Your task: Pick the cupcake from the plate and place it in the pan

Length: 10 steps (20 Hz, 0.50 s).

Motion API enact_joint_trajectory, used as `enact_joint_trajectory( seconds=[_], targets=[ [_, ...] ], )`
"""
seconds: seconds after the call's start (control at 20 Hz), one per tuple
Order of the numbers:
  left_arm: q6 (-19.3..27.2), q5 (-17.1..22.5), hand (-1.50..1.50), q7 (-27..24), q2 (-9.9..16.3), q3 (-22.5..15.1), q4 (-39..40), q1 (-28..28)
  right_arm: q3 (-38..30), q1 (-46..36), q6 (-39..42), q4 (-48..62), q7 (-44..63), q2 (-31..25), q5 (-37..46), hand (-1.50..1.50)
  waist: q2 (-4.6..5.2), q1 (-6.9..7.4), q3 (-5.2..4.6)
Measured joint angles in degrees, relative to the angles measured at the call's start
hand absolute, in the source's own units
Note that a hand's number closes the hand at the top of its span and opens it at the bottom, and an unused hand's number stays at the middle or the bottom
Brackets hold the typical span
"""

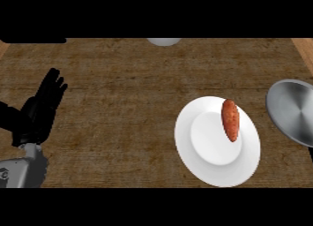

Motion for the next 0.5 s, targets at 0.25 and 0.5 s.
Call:
enact_joint_trajectory(
  seconds=[0.25, 0.5],
  targets=[
    [0.04, -0.29, 0.0, 0.12, -0.35, -0.33, -0.12, -0.15, -4.47, -0.56, -8.37, 15.92, -11.14, -3.83, -3.3, 1.5, 0.12, 0.39, 0.02],
    [0.28, -0.53, 0.0, -0.16, -0.93, -0.35, 1.36, -1.32, -4.79, -3.14, -15.09, 30.6, -19.96, -5.14, -5.02, 1.5, 0.16, 0.51, 0.02]
  ],
)
